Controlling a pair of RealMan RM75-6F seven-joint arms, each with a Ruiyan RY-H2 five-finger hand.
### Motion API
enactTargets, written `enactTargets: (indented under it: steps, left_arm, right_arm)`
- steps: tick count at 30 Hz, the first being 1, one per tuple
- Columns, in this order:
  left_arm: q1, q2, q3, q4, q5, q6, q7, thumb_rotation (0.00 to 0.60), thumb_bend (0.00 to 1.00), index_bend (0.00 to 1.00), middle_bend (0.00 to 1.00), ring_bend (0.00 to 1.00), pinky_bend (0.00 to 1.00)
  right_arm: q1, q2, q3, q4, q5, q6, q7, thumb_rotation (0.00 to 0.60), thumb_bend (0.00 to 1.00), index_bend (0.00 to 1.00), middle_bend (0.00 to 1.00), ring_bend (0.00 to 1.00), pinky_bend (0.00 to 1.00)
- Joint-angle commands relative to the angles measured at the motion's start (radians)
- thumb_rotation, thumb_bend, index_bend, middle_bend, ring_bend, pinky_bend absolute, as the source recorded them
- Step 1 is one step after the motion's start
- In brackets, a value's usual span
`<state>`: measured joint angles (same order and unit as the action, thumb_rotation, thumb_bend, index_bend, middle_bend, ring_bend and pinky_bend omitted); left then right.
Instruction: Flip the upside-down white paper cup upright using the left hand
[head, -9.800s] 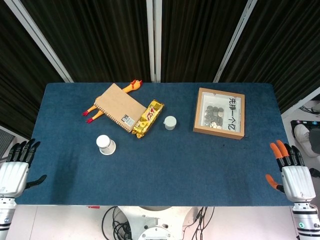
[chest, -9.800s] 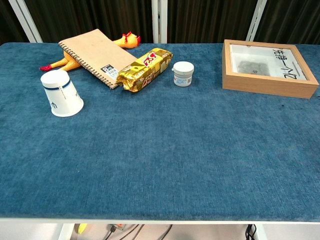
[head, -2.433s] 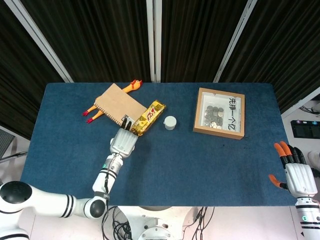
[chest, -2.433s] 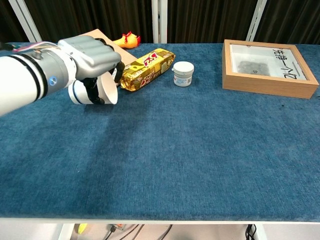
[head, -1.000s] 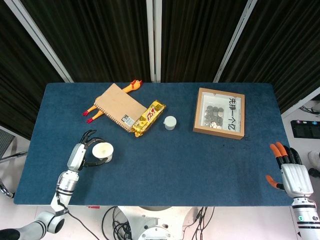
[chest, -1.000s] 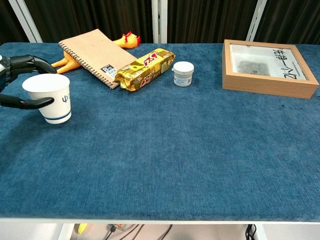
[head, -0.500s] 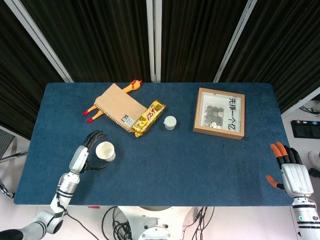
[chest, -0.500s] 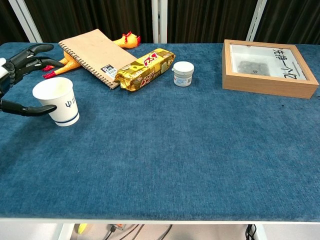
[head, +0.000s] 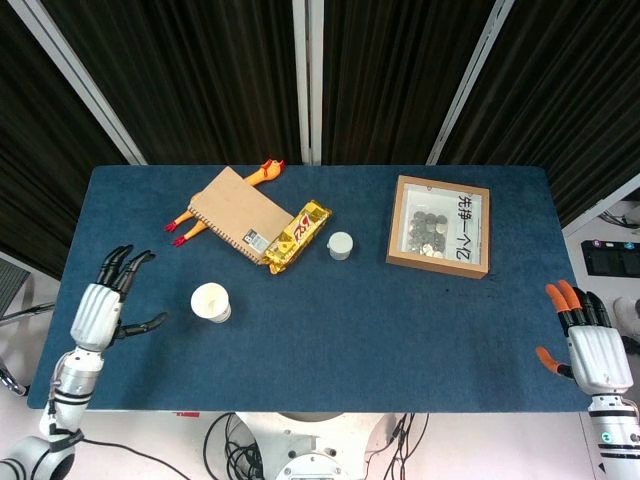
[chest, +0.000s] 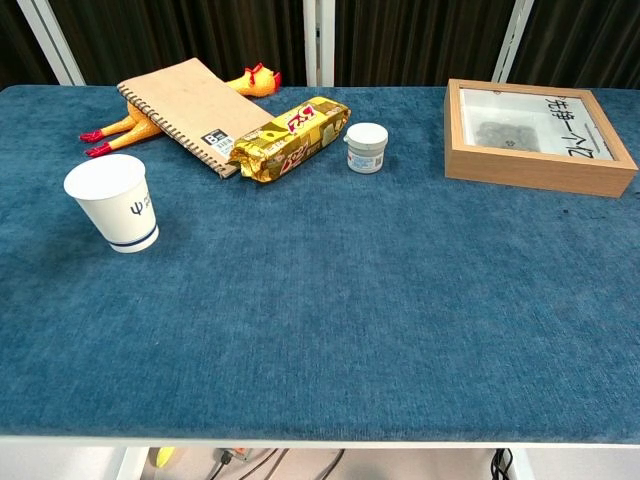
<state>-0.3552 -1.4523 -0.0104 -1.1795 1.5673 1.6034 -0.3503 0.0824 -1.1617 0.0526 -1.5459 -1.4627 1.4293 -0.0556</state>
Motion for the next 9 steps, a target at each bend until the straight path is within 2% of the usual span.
enactTargets:
  steps: [1, 5, 9]
  left_arm:
    - [0.114, 0.309, 0.072, -0.36, -0.127, -0.095, 0.542, 0.6, 0.13, 0.07, 0.0, 0.0, 0.01]
    - [0.146, 0.351, 0.089, -0.444, -0.202, -0.151, 0.585, 0.6, 0.12, 0.02, 0.0, 0.0, 0.0]
    - [0.156, 0.361, 0.079, -0.448, -0.201, -0.154, 0.573, 0.6, 0.12, 0.01, 0.0, 0.0, 0.0]
  right_arm:
    - [-0.001, -0.015, -0.002, 0.017, -0.019, 0.018, -0.013, 0.6, 0.15, 0.0, 0.0, 0.0, 0.0]
    - [-0.001, -0.029, -0.002, 0.028, -0.044, 0.041, -0.027, 0.6, 0.15, 0.0, 0.0, 0.0, 0.0]
    - [0.003, -0.038, -0.001, 0.016, -0.049, 0.041, -0.053, 0.6, 0.15, 0.0, 0.0, 0.0, 0.0]
